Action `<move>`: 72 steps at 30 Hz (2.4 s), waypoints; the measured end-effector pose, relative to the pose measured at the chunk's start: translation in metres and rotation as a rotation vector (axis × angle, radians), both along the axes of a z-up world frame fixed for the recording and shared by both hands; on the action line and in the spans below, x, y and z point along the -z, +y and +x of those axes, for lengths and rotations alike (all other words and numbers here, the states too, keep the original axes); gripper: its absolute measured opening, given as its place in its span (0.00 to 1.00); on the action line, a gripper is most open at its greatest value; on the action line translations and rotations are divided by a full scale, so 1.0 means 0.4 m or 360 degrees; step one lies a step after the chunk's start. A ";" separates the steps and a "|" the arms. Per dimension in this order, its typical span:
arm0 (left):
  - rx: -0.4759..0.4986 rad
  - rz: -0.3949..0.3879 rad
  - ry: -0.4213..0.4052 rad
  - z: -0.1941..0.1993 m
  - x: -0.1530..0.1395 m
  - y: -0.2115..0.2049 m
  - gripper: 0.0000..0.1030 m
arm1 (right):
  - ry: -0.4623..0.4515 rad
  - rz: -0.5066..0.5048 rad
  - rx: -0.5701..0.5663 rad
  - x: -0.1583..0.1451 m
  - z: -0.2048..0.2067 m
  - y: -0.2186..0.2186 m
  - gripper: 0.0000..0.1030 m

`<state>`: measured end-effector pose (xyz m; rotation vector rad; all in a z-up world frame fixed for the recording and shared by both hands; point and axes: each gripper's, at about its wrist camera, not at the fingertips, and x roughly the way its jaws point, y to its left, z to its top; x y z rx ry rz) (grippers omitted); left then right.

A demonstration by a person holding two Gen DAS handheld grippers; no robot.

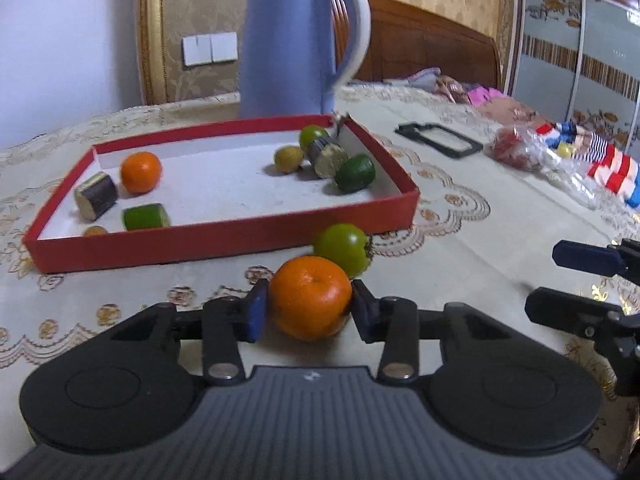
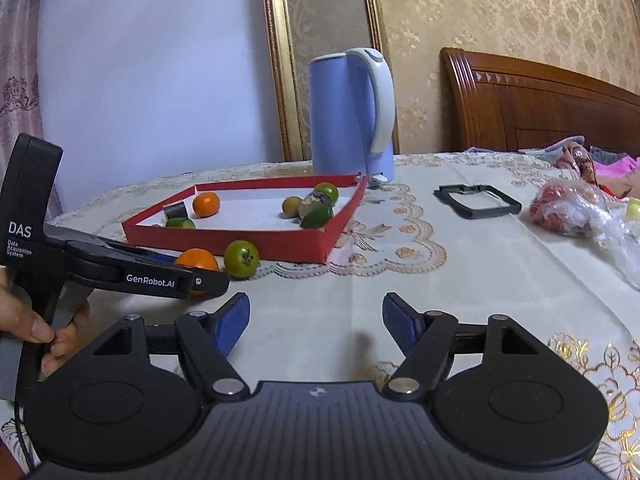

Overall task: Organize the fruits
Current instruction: 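Grasp the mandarin beside the box with the left gripper while the right grasps the green tomato, then carry the mandarin into the box beside the other mandarin and open the left gripper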

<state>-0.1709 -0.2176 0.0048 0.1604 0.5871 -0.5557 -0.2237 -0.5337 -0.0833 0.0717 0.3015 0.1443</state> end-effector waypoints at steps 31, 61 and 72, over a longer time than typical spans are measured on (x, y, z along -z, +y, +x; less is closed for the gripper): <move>-0.0317 -0.0078 -0.0214 -0.014 -0.070 0.335 0.38 | 0.0297 -0.0134 -0.0099 -0.012 0.313 0.223 0.32; -0.0275 0.0082 -0.0098 0.310 -0.141 0.023 0.38 | 0.0147 0.0008 -0.0159 -0.017 0.200 0.090 0.32; -0.0292 0.0160 0.0028 0.385 -0.051 -0.055 0.38 | 0.0179 0.0019 -0.0196 -0.014 0.203 0.091 0.32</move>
